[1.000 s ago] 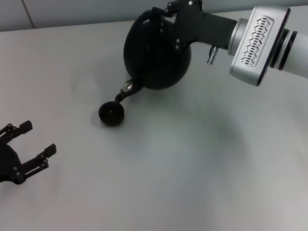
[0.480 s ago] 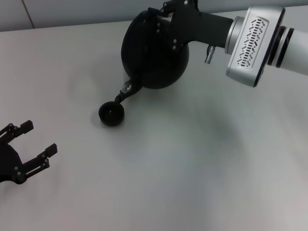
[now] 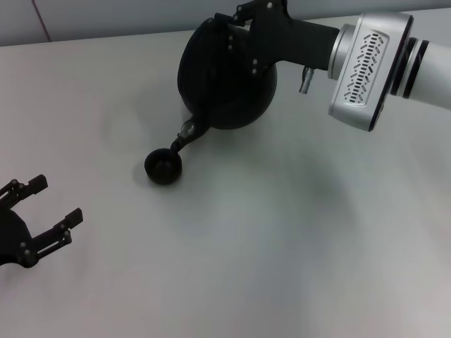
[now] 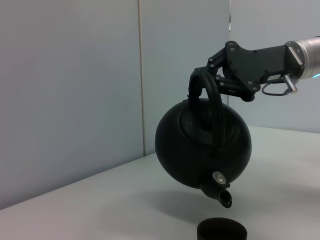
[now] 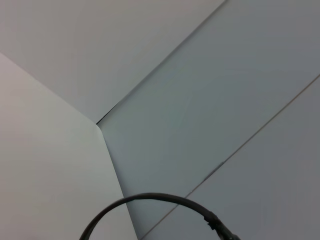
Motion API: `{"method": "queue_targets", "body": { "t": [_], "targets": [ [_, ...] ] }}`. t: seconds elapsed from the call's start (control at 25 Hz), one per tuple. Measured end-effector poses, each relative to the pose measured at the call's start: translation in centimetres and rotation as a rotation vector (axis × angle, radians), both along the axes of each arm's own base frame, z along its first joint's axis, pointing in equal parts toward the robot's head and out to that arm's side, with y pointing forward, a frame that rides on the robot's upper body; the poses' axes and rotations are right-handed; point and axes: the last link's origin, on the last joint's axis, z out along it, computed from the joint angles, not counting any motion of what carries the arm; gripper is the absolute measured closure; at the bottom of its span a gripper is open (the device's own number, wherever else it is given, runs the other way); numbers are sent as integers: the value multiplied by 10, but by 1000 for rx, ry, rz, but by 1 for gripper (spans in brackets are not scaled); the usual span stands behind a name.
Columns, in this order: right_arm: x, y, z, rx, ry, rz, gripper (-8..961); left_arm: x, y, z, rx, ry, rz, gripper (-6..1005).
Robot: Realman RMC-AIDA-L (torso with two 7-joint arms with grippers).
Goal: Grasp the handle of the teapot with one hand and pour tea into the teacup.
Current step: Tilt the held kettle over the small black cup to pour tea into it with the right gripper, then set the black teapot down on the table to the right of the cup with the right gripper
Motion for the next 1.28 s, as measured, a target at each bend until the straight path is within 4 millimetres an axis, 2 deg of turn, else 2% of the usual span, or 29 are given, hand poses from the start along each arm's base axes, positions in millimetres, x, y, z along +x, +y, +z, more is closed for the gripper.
{"method": "queue_targets", "body": {
  "t": [0.36, 0.56, 0.88, 1.28],
  "targets": [
    [-2, 0, -2, -7, -4, 4, 853, 1, 2, 1, 10, -6, 0, 186],
    [-1, 2, 1, -61, 72, -87, 846, 1, 2, 1, 9, -9, 1, 187],
    [18, -2, 11, -175, 258, -331, 833, 2, 4, 2, 13, -12, 3, 187],
    [47, -14, 25, -202, 537, -545, 818, 4, 8, 2, 13, -12, -6, 187]
  ]
}}
